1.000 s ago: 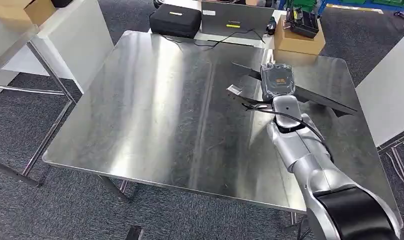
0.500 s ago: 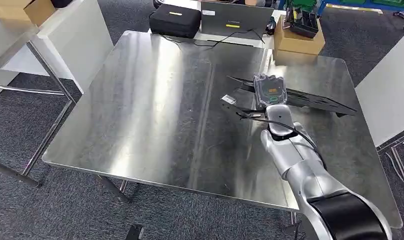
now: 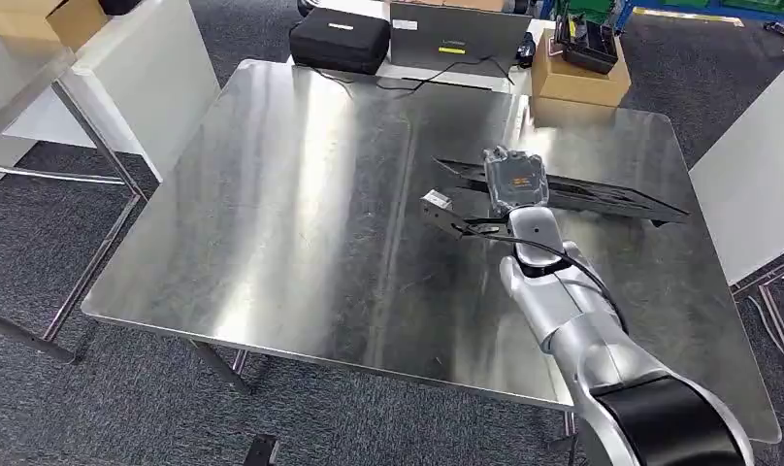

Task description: Take the parts from the cabinet and place them on the table.

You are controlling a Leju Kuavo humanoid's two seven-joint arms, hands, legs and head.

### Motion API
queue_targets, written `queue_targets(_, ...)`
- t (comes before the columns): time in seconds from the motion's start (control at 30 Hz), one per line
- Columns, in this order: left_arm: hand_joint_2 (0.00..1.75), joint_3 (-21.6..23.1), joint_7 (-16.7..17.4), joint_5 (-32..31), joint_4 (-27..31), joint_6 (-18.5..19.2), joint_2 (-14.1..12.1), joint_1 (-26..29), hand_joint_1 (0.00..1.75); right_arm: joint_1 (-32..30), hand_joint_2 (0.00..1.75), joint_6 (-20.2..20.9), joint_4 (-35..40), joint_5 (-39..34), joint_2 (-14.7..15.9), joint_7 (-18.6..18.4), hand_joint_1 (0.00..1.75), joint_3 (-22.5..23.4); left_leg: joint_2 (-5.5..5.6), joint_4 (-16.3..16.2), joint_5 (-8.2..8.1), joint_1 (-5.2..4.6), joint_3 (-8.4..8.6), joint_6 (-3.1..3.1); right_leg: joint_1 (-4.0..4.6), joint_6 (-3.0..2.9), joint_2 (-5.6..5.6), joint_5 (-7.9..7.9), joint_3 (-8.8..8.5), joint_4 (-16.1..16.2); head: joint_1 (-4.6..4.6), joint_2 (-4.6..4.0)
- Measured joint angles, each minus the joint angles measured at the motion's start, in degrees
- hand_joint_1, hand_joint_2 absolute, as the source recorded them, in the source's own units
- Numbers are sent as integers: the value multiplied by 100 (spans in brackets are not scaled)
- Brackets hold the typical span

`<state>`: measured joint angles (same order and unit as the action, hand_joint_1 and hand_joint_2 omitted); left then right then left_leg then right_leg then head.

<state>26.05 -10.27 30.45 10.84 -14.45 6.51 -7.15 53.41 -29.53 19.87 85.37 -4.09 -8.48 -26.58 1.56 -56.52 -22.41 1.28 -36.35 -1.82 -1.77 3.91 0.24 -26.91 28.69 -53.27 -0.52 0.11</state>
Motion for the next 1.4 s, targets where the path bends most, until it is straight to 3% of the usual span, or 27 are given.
queue_targets(0.57, 175, 0, 46, 52, 2, -52, 0, -2, 0, -16, 175, 52, -13, 2, -63, 24, 0, 0, -1, 0, -1, 0, 0, 1, 0, 0, 1, 0, 1, 0, 0, 0)
queue_targets(0.77, 175, 0, 122, 61, 2, -57, 0, -2, 0, -15, 175, 275, -24, -13, -76, 144, 0, 2, -1, 1, -3, 0, -1, 3, 0, 0, 1, -1, 1, -1, 0, 0)
queue_targets(0.9, 175, 0, 144, 72, 2, -72, 0, -1, 0, -4, 175, 777, -26, -140, -111, 234, 0, 83, -1, 1, -3, 0, -2, 4, 0, 0, 2, -2, 1, -1, 0, 0)
queue_targets(1.07, 175, -2, 229, 149, 2, -129, 0, 4, 0, 157, 175, 2161, -22, -592, -291, 361, 0, 330, -11, 7, -4, 0, -3, 4, 0, 0, 14, -2, 4, -3, 0, 0)
queue_targets(1.17, 175, -9, 208, 199, 2, -131, 2, 8, 0, 284, 175, 2562, 61, -811, -457, 516, 0, 404, -15, 8, -3, 0, -2, 4, 1, 0, 21, -2, 6, -3, -2, 0)
queue_targets(1.27, 175, -11, -201, 212, 0, 115, -4, 136, 0, 348, 175, 2933, 220, -1066, -642, 616, 0, 455, -18, 14, -4, 0, 1, 5, 2, -5, 23, -6, 7, -4, -2, 0)
queue_targets(1.4, 175, -11, -345, 225, -9, 186, -13, 340, 0, 369, 175, 3040, 376, -1148, -763, 614, 0, 463, -10, 14, -7, 2, 2, 10, 2, -15, 20, -14, 7, -4, 0, 0)
